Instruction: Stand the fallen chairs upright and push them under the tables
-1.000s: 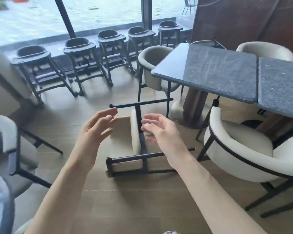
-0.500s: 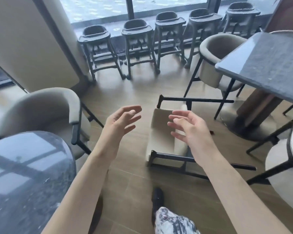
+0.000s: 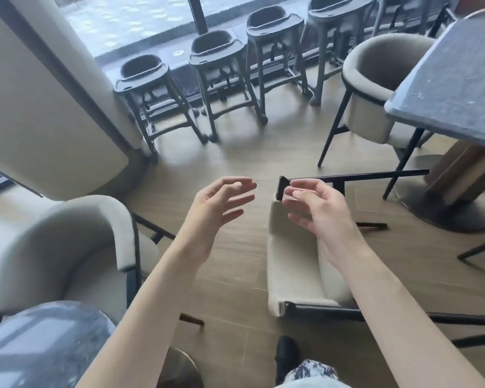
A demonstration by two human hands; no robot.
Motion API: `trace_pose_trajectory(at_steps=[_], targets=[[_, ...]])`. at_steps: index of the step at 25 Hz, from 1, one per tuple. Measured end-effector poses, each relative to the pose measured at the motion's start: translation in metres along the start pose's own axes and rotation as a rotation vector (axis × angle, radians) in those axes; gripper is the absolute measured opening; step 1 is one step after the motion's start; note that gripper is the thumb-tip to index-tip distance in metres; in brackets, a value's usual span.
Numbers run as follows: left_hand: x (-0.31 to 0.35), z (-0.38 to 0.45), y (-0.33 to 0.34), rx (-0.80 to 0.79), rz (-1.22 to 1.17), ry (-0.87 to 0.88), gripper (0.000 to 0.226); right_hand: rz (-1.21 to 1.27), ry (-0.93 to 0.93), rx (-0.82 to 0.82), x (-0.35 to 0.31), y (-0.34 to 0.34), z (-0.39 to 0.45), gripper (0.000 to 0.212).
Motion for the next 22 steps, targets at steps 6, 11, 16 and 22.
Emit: trace_pose_trajectory(at_steps=[6, 11, 16, 22], targets=[[0.01, 0.097, 0.017, -0.127, -0.017, -0.007, 0.025, -0.014, 0.001, 0.069, -0.013, 0.006, 0.064, 0.015], [-0.005, 0.161, 0.068, -0.34, -0.05, -0.078, 0.024, 0.012, 0.01, 0.252, -0.002, -0.025, 0.097, 0.013], [-0.027, 0.225, 0.112, -0.597, -0.043, -0.137, 0.023, 0.074, -0.013, 0.504, 0.01, -0.038, 0.128, 0.013], [-0.057, 0.285, 0.124, -0.908, 0.024, -0.326, 0.02, 0.243, -0.164, 0.896, -0.003, -0.022, 0.162, 0.012]])
Point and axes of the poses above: each hand's wrist, its own z-axis towards the middle knuckle, its own y-axis out of the palm, x = y × z, the point moved 9 cm from there along z, towards the middle knuckle, and after that the axes turned 6 degrees about z, right-handed, at the moved point
